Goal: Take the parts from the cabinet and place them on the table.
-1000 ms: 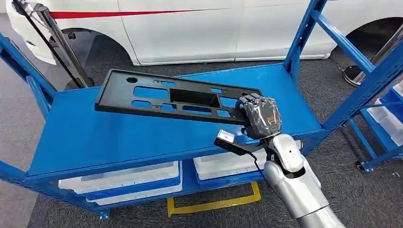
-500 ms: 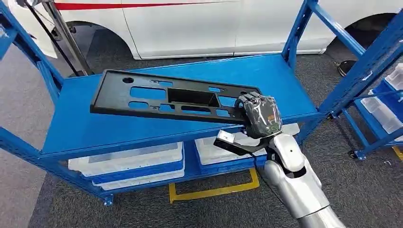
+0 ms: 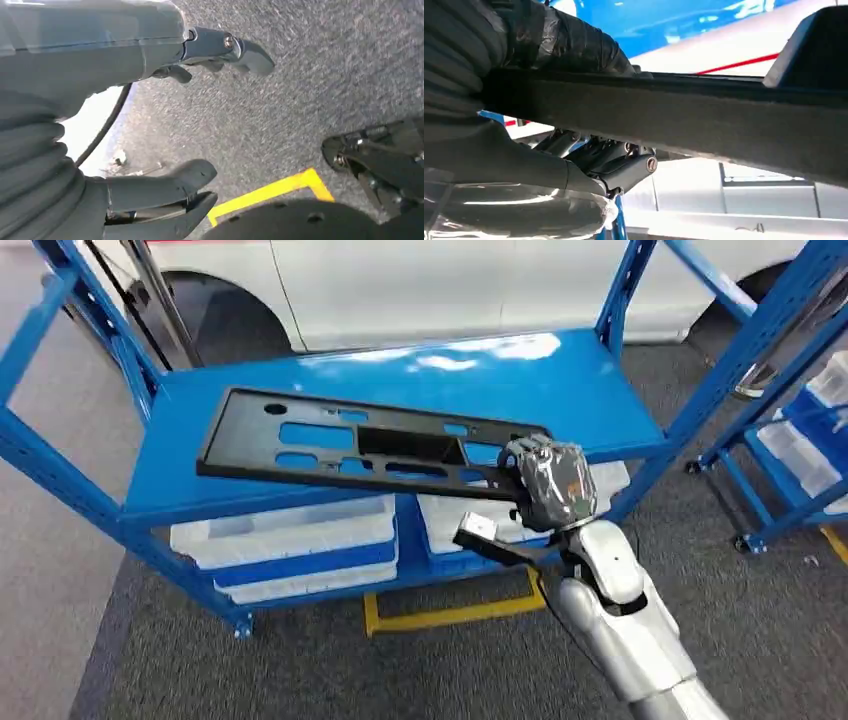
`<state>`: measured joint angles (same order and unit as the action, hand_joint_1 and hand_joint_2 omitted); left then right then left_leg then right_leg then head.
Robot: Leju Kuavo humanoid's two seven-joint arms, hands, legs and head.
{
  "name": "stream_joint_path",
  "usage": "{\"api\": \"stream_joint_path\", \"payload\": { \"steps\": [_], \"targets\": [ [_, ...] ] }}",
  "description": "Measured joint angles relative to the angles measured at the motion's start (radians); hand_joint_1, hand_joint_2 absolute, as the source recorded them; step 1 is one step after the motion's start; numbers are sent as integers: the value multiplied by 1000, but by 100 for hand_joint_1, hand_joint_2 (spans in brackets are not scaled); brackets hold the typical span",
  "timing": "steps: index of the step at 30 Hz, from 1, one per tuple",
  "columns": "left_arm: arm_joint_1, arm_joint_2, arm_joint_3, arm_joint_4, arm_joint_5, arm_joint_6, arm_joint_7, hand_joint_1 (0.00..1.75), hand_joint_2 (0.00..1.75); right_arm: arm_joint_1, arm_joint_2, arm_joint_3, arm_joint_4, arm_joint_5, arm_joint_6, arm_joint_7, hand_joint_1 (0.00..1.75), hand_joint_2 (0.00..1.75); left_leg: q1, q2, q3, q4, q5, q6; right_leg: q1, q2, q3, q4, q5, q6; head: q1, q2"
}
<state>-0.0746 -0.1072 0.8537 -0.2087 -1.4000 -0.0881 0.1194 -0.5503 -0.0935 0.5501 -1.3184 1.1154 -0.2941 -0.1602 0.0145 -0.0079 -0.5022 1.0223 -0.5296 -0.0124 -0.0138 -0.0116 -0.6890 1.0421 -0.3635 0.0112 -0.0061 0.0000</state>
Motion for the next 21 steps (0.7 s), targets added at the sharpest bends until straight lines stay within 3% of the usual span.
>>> {"api": "stream_joint_path", "payload": {
  "steps": [1, 2, 3, 5, 6, 7, 8, 9, 10, 11, 12, 13, 14, 16, 17, 18, 19, 20, 21],
  "targets": [
    [1, 0, 0, 0, 0, 0, 2, 0, 175, 3, -2, 0, -2, -2, 0, 0, 175, 175, -2, 1, -9, -2, 9, 11, -1, 0, -1, -5, 11, 7, 0, 0],
    [0, -2, 0, 0, 0, -2, 3, 0, 175, 5, -9, -1, -3, -6, 1, 0, 175, 175, 8, 8, -18, -9, 25, 26, -8, 5, -8, -4, 2, 12, 0, 0],
    [-1, -2, 0, 0, 0, -2, 4, 0, 175, 7, -11, -2, -4, -8, 3, -2, 175, 175, 6, 11, -30, -10, 40, 36, -7, 8, -26, 23, -52, 15, 1, 0],
    [0, -2, 1, 0, 5, -2, 8, 0, 175, 13, -18, -3, -8, -11, 7, -3, 175, 175, 3, 14, -63, -8, 68, 47, -8, 8, -60, 154, -186, 18, 2, 0],
    [-1, -2, 2, 0, 8, -2, 10, 0, 175, 17, -23, -4, -11, -13, 8, -7, 175, 175, 0, 14, -79, -8, 79, 49, -8, 9, -70, 222, -223, 20, 1, 0],
    [-1, -2, 4, 0, 13, 0, 11, 0, 175, 22, -27, -4, -12, -15, 9, -10, 175, 175, -3, 14, -95, -6, 91, 50, -8, 9, -72, 275, -229, 21, 1, 0],
    [0, -2, 5, 0, 19, 0, 11, 0, 175, 27, -32, -5, -13, -16, 9, -11, 175, 175, -6, 14, -112, -5, 102, 50, -8, 9, -60, 298, -207, 19, 1, 0],
    [0, -2, 8, 0, 23, 0, 12, 0, 175, 31, -34, -5, -14, -17, 10, -13, 175, 175, -10, 14, -128, -3, 113, 49, -7, 9, -30, 281, -170, 14, 1, 0],
    [0, -2, 11, 0, 27, -2, 13, 0, 175, 33, -38, -5, -17, -17, 12, -16, 175, 175, -13, 14, -143, -3, 124, 49, -3, 10, 19, 230, -137, 6, 1, 0],
    [0, -2, 13, 0, 29, -3, 14, 0, 175, 34, -42, -6, -21, -17, 13, -18, 175, 175, -16, 14, -153, -2, 135, 47, 3, 10, 80, 155, -125, -5, 1, 0],
    [0, -8, 14, 0, 30, -3, 14, 0, 175, 34, -44, -8, -27, -17, 13, -19, 175, 175, -14, 15, -159, -1, 144, 44, 11, 11, 155, 63, -149, -20, 0, 0],
    [0, -9, 14, 0, 30, -4, 16, 0, 175, 35, -45, -10, -34, -17, 13, -19, 175, 175, -20, 15, -165, 0, 152, 39, 15, 7, 204, -29, -184, -26, 1, 0],
    [1, -9, 16, 0, 31, -4, 16, 0, 175, 38, -47, -12, -40, -17, 13, -19, 175, 175, -17, 17, -166, -7, 164, 32, 17, 6, 205, -34, -184, -20, -1, 0],
    [0, -9, 24, 0, 33, -2, 18, 0, 175, 52, -55, -15, -54, -17, 12, -19, 175, 175, -12, 17, -167, -19, 189, 22, 24, 7, 194, -41, -162, -28, 1, 0],
    [3, -8, 29, 0, 34, -2, 20, 0, 175, 62, -57, -17, -58, -17, 11, -19, 175, 175, -17, 13, -177, -20, 191, 15, 6, 2, 188, -60, -142, -36, 2, 0],
    [4, -7, 31, 0, 36, -1, 22, 0, 175, 67, -60, -18, -61, -16, 12, -19, 175, 175, -15, 9, -186, -5, 150, 9, 8, -3, 178, -62, -127, -41, 0, 0],
    [5, -7, 32, 0, 36, 0, 22, 0, 175, 73, -61, -18, -65, -16, 11, -19, 175, 175, -13, 8, -203, 43, 82, 6, 8, -3, 162, -62, -113, -52, 0, 0],
    [6, -7, 34, 0, 36, 0, 23, 0, 175, 81, -63, -19, -69, -15, 11, -19, 175, 175, -9, 9, -217, 113, 17, 1, 8, -3, 146, -62, -101, -52, -1, 0],
    [8, -7, 34, 0, 37, 0, 23, 0, 175, 86, -65, -19, -72, -15, 11, -19, 175, 175, -6, 9, -229, 180, -27, -3, 9, -3, 132, -60, -91, -52, 0, 0]
  ]
}}
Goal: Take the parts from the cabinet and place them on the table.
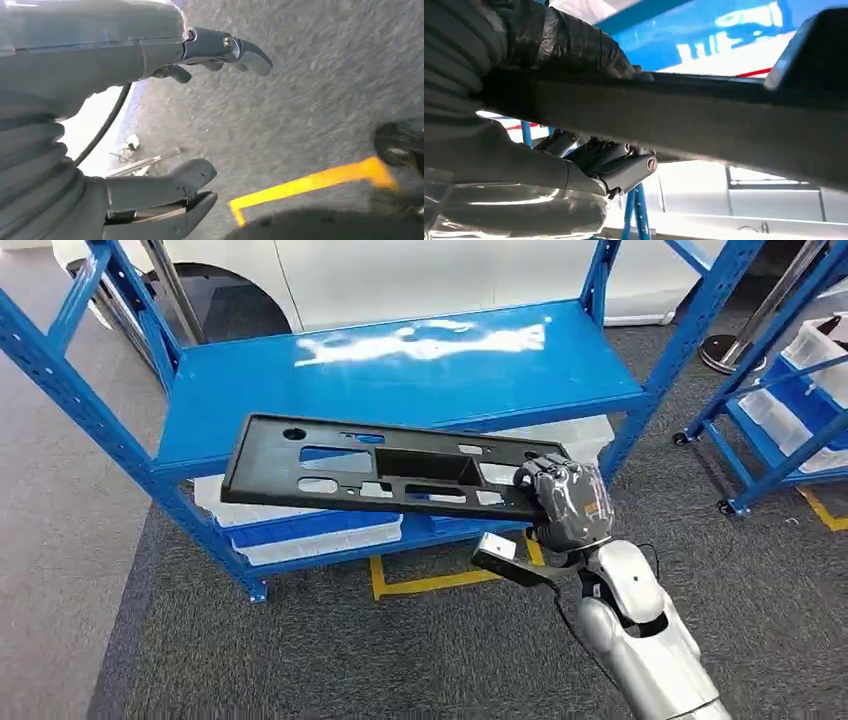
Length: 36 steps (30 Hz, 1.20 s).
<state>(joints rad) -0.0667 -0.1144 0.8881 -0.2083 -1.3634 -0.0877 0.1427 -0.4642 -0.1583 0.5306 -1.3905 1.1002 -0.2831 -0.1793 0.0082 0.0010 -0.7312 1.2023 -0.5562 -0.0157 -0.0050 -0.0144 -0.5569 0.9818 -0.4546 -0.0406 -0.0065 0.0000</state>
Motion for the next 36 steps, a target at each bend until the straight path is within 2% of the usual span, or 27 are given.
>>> {"api": "stream_joint_path", "payload": {
  "steps": [1, 2, 3, 5, 7, 8, 10, 11, 12, 13, 15, 16, 17, 18, 20, 21, 22, 26, 27, 28, 29, 31, 32, 33, 34, 35, 36],
  "targets": [
    [0, 0, 1, 0, 0, 0, 0, 0, 175, 4, -1, 0, 0, 0, 0, 0, 175, 175, 2, 0, -8, 70, -22, -5, 0, 0, -17, 3, 11, 1, 0, 0],
    [-1, 0, 2, 0, 0, 0, 0, 0, 175, 7, -2, 0, 0, 0, 0, 0, 175, 175, 5, 0, -4, 112, -5, -9, 0, -1, -36, 10, 22, 3, 0, 0],
    [-1, 0, 2, 0, 0, 0, 0, 0, 175, 10, -3, 0, -1, 0, 0, 0, 175, 175, 6, 0, 18, 110, 32, -12, -1, -2, -55, 17, 30, 6, 0, 0],
    [-2, 2, 3, 0, 0, 0, 0, 0, 175, 16, -6, 0, -5, 0, 0, 0, 175, 175, 9, 1, 114, 1, 93, -13, -5, -2, -89, 33, 44, 14, 0, 0],
    [-6, 2, 3, 0, 1, 0, 0, 0, 175, 17, -8, -3, -15, 0, 0, 0, 175, 175, 4, -1, 243, -183, 39, -8, 0, -2, -114, 53, 53, 25, -1, 0],
    [-6, 3, 4, 0, 2, 0, 0, 0, 175, 19, -10, -5, -18, 0, -1, 0, 175, 175, 3, -4, 254, -207, 26, 3, -1, -3, -115, 54, 63, 30, 1, 0],
    [-6, 2, 5, 0, 2, -2, -2, 0, 175, 23, -11, -5, -23, 0, -1, 0, 175, 175, 0, -6, 240, -204, 35, 10, -3, -3, -115, 42, 79, 42, 0, 0],
    [-5, 1, 5, 0, 0, -3, -7, 0, 175, 25, -11, -6, -25, 0, -1, 0, 175, 175, 7, -5, 235, -215, 47, 24, 2, -1, -117, 40, 85, 50, 1, 0],
    [-6, -1, 5, 0, -1, -3, -11, 0, 175, 27, -14, -6, -25, 0, -1, 0, 175, 175, 10, 3, 236, -219, 57, 32, -5, 7, -124, 53, 61, 54, 1, 0],
    [-6, -1, 5, 0, -1, -2, -12, 0, 175, 28, -15, -6, -25, 0, 0, 0, 175, 175, 11, 9, 227, -218, 65, 44, -5, 10, -140, 94, 9, 56, 2, 0],
    [-5, -1, 5, 0, 0, 2, -13, 0, 175, 32, -16, -6, -26, 0, 0, 0, 175, 175, 10, 17, 212, -216, 76, 50, -9, 12, -189, 240, -85, 63, 2, 0],
    [-6, -1, 5, 0, 0, 2, -13, 0, 175, 38, -16, -6, -25, -1, 1, 0, 175, 175, 10, 22, 203, -214, 81, 49, -9, 12, -212, 313, -109, 66, 2, 0],
    [-6, -1, 5, 0, 0, 4, -13, 0, 175, 42, -18, -6, -25, -2, 1, 0, 175, 175, 10, 28, 196, -213, 84, 48, -11, 12, -216, 347, -107, 69, 2, 0],
    [-5, -1, 5, 0, 1, 4, -13, 0, 175, 46, -18, -6, -25, -2, 1, 0, 175, 175, 10, 34, 192, -210, 86, 46, -14, 11, -193, 324, -86, 70, 2, 0],
    [-6, -2, 5, 0, 1, 4, -13, 0, 175, 46, -19, -6, -26, -2, 1, 0, 175, 175, 10, 49, 188, -203, 85, 44, -18, 1, -98, 181, -19, 70, 2, 0],
    [-6, -2, 5, 0, 0, 3, -14, 0, 175, 46, -19, -6, -27, -2, 1, 0, 175, 175, 10, 56, 187, -198, 81, 38, -18, -26, -44, 91, 4, 68, 2, 0],
    [-5, -2, 5, 0, 1, 4, -16, 0, 175, 45, -19, -6, -28, -2, 1, 0, 175, 175, 3, 64, 182, -195, 78, 30, 0, -48, -22, 65, -19, 64, 2, 0],
    [-9, -2, 5, 0, 0, 7, -21, 0, 175, 49, -20, -10, -32, -3, 1, 1, 175, 175, 2, 98, 186, -194, 80, 7, 2, -16, -38, 48, -13, 35, 1, 0],
    [-10, -1, 5, 0, 0, 8, -23, 0, 175, 51, -20, -11, -34, -3, 1, 1, 175, 175, 8, 78, 180, -183, 61, 2, -4, -9, -35, 40, -7, 27, 1, 0],
    [-9, -1, 5, 0, -1, 10, -26, 0, 175, 51, -20, -13, -36, -3, 1, 1, 175, 175, 8, 41, 165, -146, 26, 2, -5, 0, -36, 37, -3, 18, 1, 0],
    [-8, -1, 5, 0, -4, 10, -28, 0, 175, 53, -20, -14, -37, -3, 1, 1, 175, 175, 10, 22, 138, -81, -14, 2, -5, 6, -39, 37, -2, 13, 0, 0],
    [-6, -1, 5, 0, -10, 10, -29, 0, 175, 64, -20, -16, -39, -5, 0, 1, 175, 175, 10, 7, 72, 75, -79, -1, 0, 25, -42, 39, 0, 11, 0, 0],
    [-4, -1, 5, 0, -11, 10, -30, 0, 175, 71, -20, -18, -39, -6, 0, 1, 175, 175, 10, 6, 53, 119, -82, 0, 2, 36, -43, 41, 1, 10, 0, 0],
    [-3, -1, 5, 0, -13, 11, -30, 0, 175, 78, -21, -20, -39, -6, -1, 1, 175, 175, 9, 6, 57, 113, -59, 2, 4, 47, -43, 44, 1, 10, 0, 0],
    [-3, -1, 5, 0, -16, 11, -30, 0, 175, 84, -23, -21, -41, -6, -1, 1, 175, 175, 8, 4, 81, 59, -13, 7, 6, 60, -43, 47, 1, 10, 0, 0],
    [-4, -1, 5, 0, -18, 11, -31, 0, 175, 87, -24, -23, -43, -6, -1, 1, 175, 175, 8, -4, 120, -25, 37, 14, 8, 74, -43, 49, 1, 10, 0, 0],
    [-5, -1, 5, 0, -18, 11, -31, 0, 175, 88, -24, -23, -47, -6, -1, 1, 175, 175, 5, -27, 158, -111, 79, 24, 9, 85, -43, 51, 1, 10, 0, 0]
  ]
}}
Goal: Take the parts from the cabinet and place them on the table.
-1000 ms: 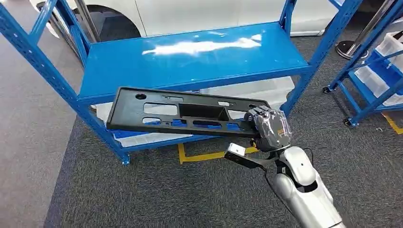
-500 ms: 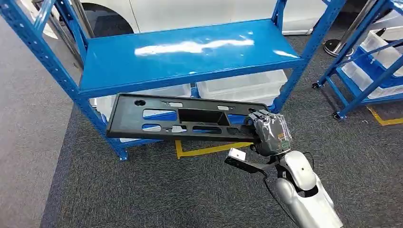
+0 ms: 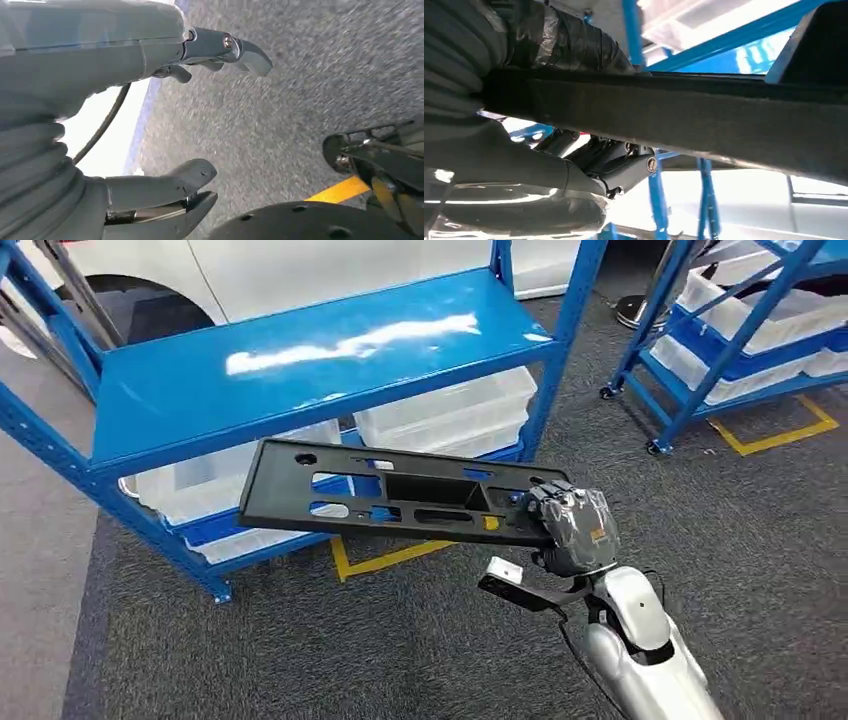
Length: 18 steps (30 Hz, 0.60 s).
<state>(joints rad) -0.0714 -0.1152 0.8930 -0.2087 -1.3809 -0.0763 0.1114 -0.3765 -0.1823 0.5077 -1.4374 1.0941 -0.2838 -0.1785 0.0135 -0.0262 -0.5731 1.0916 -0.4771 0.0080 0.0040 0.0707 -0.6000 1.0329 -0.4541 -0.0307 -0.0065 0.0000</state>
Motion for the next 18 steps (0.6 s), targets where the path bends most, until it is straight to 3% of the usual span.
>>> {"api": "stream_joint_path", "payload": {
  "steps": [1, 2, 3, 5, 6, 7, 8, 10, 11, 12, 13, 14, 15, 16, 18],
  "targets": [
    [0, 4, 0, 0, -1, 0, 0, 0, 175, 1, 0, 0, -3, 0, 0, 0, 175, 175, 3, -45, 23, -38, -11, 12, -4, 8, -5, 1, 0, 1, 1, 0],
    [2, 3, 0, 0, -2, -1, 0, 0, 175, -3, -1, -1, -6, -1, 0, 0, 175, 175, 4, -53, 29, -57, -1, 4, -1, 19, -10, 3, 5, 8, 1, 0],
    [2, 1, 0, 0, -2, -1, -2, 0, 175, 3, -1, -2, -11, -3, -2, 1, 175, 175, 0, -43, 29, -59, -1, 4, -10, 32, -14, 2, 11, 18, -2, 0],
    [-4, 2, -1, 0, -4, -1, -2, 0, 175, 9, -5, -8, -18, -3, -2, 1, 175, 175, -3, -22, 35, -76, -1, 5, -12, 54, -20, -4, 21, 32, -2, 0],
    [-6, -1, -2, 0, -4, -2, -2, 0, 175, 12, -11, -12, -24, -3, -3, 1, 175, 175, 17, -5, 44, -103, 3, 8, -10, 50, -26, 4, 14, 36, -1, 0],
    [-5, -1, -2, 0, -4, -2, -3, 0, 175, 14, -14, -17, -28, -3, -3, 1, 175, 175, 11, 5, 45, -110, 10, 13, -2, 0, -37, 28, -9, 40, 2, 0],
    [-4, 0, -2, 0, -5, -2, -3, 0, 175, 13, -14, -18, -28, -3, -3, 1, 175, 175, 10, 17, 43, -111, 12, 20, -5, -33, -65, 87, -49, 45, 3, 0],
    [0, 0, -2, 0, -6, -2, -3, 0, 175, 16, -16, -22, -30, -3, -3, 0, 175, 175, 8, 44, 37, -106, 12, 19, -14, -59, -131, 239, -118, 54, 4, 0],
    [0, 1, -2, 0, -9, -3, -2, 0, 175, 19, -16, -22, -30, -3, -3, 0, 175, 175, 8, 58, 34, -102, 12, 19, -19, -63, -151, 286, -128, 59, 4, 0],
    [-1, 1, -2, 0, -9, -3, -2, 0, 175, 22, -16, -23, -30, -3, -3, 0, 175, 175, 9, 70, 31, -99, 11, 18, -25, -66, -147, 283, -115, 64, 5, 0],
    [-2, 0, -2, 0, -9, -3, -3, 0, 175, 24, -17, -26, -30, -3, -3, 0, 175, 175, 9, 81, 29, -96, 10, 17, -30, -70, -122, 240, -85, 68, 5, 0],
    [-2, 0, -2, 0, -9, -4, -3, 0, 175, 24, -18, -27, -30, -3, -3, 0, 175, 175, 11, 93, 29, -92, 8, 13, -33, -80, -70, 151, -41, 70, 5, 0],
    [-3, 0, -2, 0, -9, -4, -2, 0, 175, 24, -18, -27, -33, -3, -3, 0, 175, 175, 12, 101, 29, -87, 4, 7, -35, -103, -15, 56, -4, 72, 5, 0],
    [-3, 1, -2, 0, -9, -5, -2, 0, 175, 22, -18, -28, -35, -3, -3, 0, 175, 175, 10, 111, 27, -85, 1, 0, -24, -147, 7, 7, -25, 68, 5, 0],
    [-3, 1, -2, 0, -9, -5, -2, 0, 175, 22, -18, -29, -39, -5, 0, 0, 175, 175, 2, 123, 27, -80, 0, -14, -19, -122, 0, 8, -12, 50, 3, 0]
  ]
}}
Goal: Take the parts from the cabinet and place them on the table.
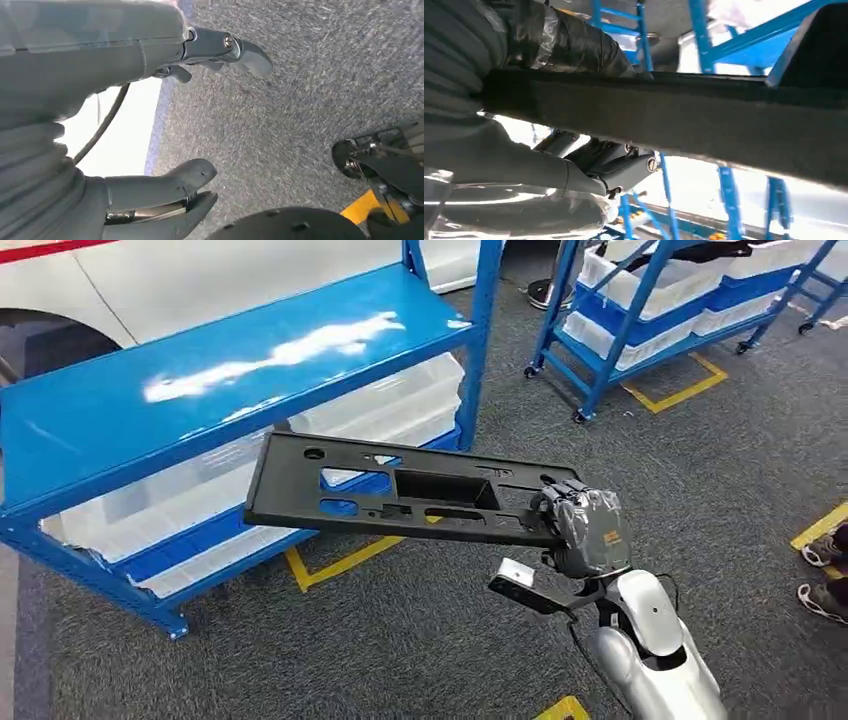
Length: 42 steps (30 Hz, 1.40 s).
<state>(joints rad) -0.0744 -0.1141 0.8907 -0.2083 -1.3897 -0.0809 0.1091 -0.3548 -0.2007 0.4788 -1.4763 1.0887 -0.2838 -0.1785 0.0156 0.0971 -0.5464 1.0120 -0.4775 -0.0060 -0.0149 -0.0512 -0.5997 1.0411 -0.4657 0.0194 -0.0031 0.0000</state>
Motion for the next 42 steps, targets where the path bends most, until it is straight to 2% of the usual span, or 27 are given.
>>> {"api": "stream_joint_path", "payload": {
  "steps": [3, 5, 8, 9, 11, 12, 13, 14, 15, 17, 18, 19, 20, 21, 23, 24, 25, 27, 28, 29, 33, 34, 36, 38, 39, 40, 42],
  "targets": [
    [-3, 0, 0, 0, -2, 0, 0, 0, 175, 1, -2, -5, -4, -2, 3, 0, 175, 175, 4, 21, 3, -1, -3, -19, -2, 31, -7, -6, 11, -23, 0, 0],
    [-2, 1, -1, 0, -2, 0, 0, 0, 175, -3, -3, -5, -7, -10, 15, -1, 175, 175, 9, -63, -28, 79, -73, -20, -3, 45, -12, -9, 20, -38, 0, 0],
    [3, 1, 0, 0, -3, -2, 0, 0, 175, 0, -3, -5, -8, -27, 32, -5, 175, 175, 6, -91, -124, 298, -173, -16, 6, 76, -23, -8, 26, -49, -1, 0],
    [6, 1, 0, 0, -3, -2, 0, 0, 175, 2, -3, -5, -9, -32, 34, -6, 175, 175, 5, -91, -132, 318, -164, -13, 9, 91, -25, -6, 28, -49, -1, 0],
    [6, 2, 0, 0, -2, -2, 0, 0, 175, 7, -5, -5, -15, -34, 34, -9, 175, 175, 4, -98, -78, 211, -90, -2, 12, 119, -29, -1, 29, -48, -1, 0],
    [5, 3, 0, 0, -2, -2, 0, 0, 175, 8, -5, -5, -21, -35, 33, -10, 175, 175, 4, -117, -36, 125, -46, 5, 12, 131, -30, 5, 30, -47, -1, 0],
    [6, 4, 0, 0, -2, -2, 0, 0, 175, 9, -6, -5, -27, -35, 33, -10, 175, 175, 4, -160, -2, 50, -22, 12, 9, 141, -34, 9, 30, -46, -1, 0],
    [6, 6, 0, 0, -1, -2, 0, 0, 175, 8, -6, -6, -32, -36, 32, -10, 175, 175, 6, -193, 4, 28, -34, 13, 16, 151, -42, 16, 31, -40, 1, 0],
    [5, 6, 0, 0, -1, -2, -1, 0, 175, 11, -7, -6, -36, -37, 32, -10, 175, 175, 4, -183, 7, 22, -35, 8, 10, 166, -50, 17, 36, -33, 0, 0],
    [4, 6, 0, 0, -1, -2, 0, 0, 175, 22, -10, -6, -45, -38, 31, -11, 175, 175, -3, -162, 7, 21, -29, 14, 1, 190, -55, 7, 49, -14, 0, 0],
    [4, 5, 0, 0, -1, -2, 0, 0, 175, 25, -15, -8, -48, -38, 31, -11, 175, 175, 6, -147, 11, 7, -19, 19, 10, 205, -57, 4, 55, -4, 0, 0],
    [3, 2, 0, 0, -1, -2, 0, 0, 175, 32, -21, -11, -50, -38, 31, -11, 175, 175, 9, -129, 13, -2, -11, 23, 7, 176, -61, 15, 43, -7, 0, 0],
    [3, 3, 0, 0, -1, -2, -1, 0, 175, 30, -21, -13, -54, -38, 31, -11, 175, 175, 9, -118, 12, -8, -7, 31, 11, 117, -82, 55, 7, -5, 5, 0],
    [4, 3, 0, 0, -1, -2, -1, 0, 175, 28, -21, -14, -56, -38, 31, -11, 175, 175, 7, -103, 10, -8, -5, 33, 9, 82, -114, 125, -35, 2, 5, 0],
    [7, 3, 0, 0, -1, -2, 0, 0, 175, 33, -22, -14, -55, -38, 31, -11, 175, 175, 4, -73, 7, -7, -6, 33, 3, 57, -179, 275, -100, 10, 5, 0],
    [7, 3, 0, 0, -1, -2, 0, 0, 175, 36, -23, -14, -55, -38, 31, -11, 175, 175, 4, -58, 6, -7, -6, 33, -1, 55, -188, 302, -102, 13, 5, 0],
    [6, 3, 0, 0, -1, -2, 0, 0, 175, 39, -23, -14, -55, -38, 31, -11, 175, 175, 4, -45, 6, -6, -6, 32, -2, 53, -173, 282, -83, 15, 5, 0],
    [3, 3, 0, 0, -1, -2, 0, 0, 175, 39, -26, -15, -55, -38, 31, -11, 175, 175, 4, -21, 9, -6, -9, 28, -4, 37, -77, 123, -7, 13, 5, 0],
    [2, 3, 0, 0, 0, -3, 0, 0, 175, 38, -27, -16, -57, -38, 32, -11, 175, 175, 4, -10, 12, -5, -12, 23, -2, 7, -19, 28, 24, 9, 5, 0],
    [2, 3, 0, 0, 2, -3, 0, 0, 175, 37, -29, -18, -59, -38, 32, -11, 175, 175, -4, 0, 11, -4, -16, 16, 14, -27, -6, -1, 5, -1, 5, 0],
    [-4, 3, 0, 0, 5, -3, 0, 0, 175, 38, -35, -21, -63, -38, 34, -12, 175, 175, -4, 32, 21, -7, -20, -5, 17, 20, -14, -9, 14, -25, 4, 0],
    [-4, 3, 1, 0, 6, -4, 0, 0, 175, 38, -36, -21, -68, -38, 36, -13, 175, 175, 2, 15, 19, 2, -35, -11, 7, 31, -8, -17, 19, -33, 3, 0],
    [-1, 3, 1, 0, 8, -4, 0, 0, 175, 29, -39, -21, -72, -38, 41, -14, 175, 175, 5, -63, -23, 101, -101, -11, 7, 46, -10, -18, 22, -47, 3, 0],
    [1, 3, 2, 0, 10, -7, 0, 0, 175, 26, -39, -20, -71, -39, 52, -14, 175, 175, 4, -90, -102, 264, -168, -12, 12, 70, -11, -17, 22, -51, 3, 0],
    [3, 3, 3, 0, 12, -7, 0, 0, 175, 26, -39, -20, -71, -41, 55, -14, 175, 175, 4, -91, -127, 309, -173, -11, 15, 83, -11, -15, 22, -51, 3, 0],
    [5, 3, 6, 0, 16, -7, 0, 0, 175, 24, -39, -20, -71, -42, 59, -15, 175, 175, 4, -91, -130, 305, -150, -9, 16, 97, -11, -12, 22, -52, 3, 0],
    [5, 4, 10, 0, 18, -7, 0, 0, 175, 16, -39, -20, -71, -46, 68, -14, 175, 175, 4, -100, -81, 179, -58, -3, 17, 126, -11, -4, 20, -51, 3, 0]
  ]
}}
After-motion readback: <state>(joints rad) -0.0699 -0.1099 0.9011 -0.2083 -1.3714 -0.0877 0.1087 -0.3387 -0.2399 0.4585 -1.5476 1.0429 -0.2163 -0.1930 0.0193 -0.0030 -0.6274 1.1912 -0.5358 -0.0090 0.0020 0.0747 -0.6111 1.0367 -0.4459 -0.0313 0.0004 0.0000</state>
